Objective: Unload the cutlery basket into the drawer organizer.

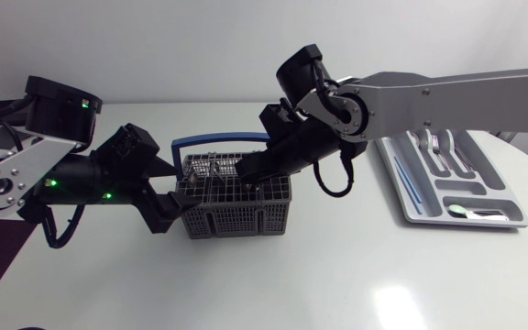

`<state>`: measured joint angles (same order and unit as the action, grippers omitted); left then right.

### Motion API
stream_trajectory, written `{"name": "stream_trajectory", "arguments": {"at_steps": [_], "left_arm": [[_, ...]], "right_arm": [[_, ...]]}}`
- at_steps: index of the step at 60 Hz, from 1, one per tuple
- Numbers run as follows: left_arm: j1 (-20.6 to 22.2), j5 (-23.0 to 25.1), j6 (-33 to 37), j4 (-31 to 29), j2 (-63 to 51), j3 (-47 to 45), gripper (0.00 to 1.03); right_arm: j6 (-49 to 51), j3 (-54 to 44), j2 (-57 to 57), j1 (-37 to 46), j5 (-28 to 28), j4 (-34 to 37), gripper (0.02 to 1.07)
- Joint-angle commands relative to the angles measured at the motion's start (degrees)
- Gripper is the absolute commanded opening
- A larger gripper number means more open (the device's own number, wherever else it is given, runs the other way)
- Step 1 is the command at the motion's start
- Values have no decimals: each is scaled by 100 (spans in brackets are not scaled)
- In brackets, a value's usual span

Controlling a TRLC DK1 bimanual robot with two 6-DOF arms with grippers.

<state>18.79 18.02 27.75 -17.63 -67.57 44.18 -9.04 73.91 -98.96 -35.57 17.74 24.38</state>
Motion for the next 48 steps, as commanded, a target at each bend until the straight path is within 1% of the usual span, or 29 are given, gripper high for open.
{"name": "stream_trajectory", "arguments": {"at_steps": [1, 15, 18, 27, 30, 43, 45, 48], "left_arm": [[-33, 70, 134, 66, 113, -103, 98], [-24, 70, 134, 93, 200, -156, 98], [-24, 70, 134, 93, 209, -164, 98], [-15, 70, 134, 102, 218, -182, 98], [-15, 70, 134, 110, 218, -182, 98], [20, 70, 134, 146, 218, -191, 98], [29, 70, 134, 146, 209, -191, 98], [29, 70, 134, 154, 200, -191, 98]], "right_arm": [[-160, 150, -185, -2, -69, 40, 52], [-168, 194, -264, -2, -148, 23, 51], [-168, 203, -264, -2, -148, 23, 49], [-168, 247, -308, -2, -148, 23, 49], [-168, 256, -326, -2, -148, 23, 46], [-151, 335, -405, -11, -139, 14, 46], [-151, 343, -423, -20, -139, 23, 44], [-151, 361, -440, -29, -139, 23, 43]]}}
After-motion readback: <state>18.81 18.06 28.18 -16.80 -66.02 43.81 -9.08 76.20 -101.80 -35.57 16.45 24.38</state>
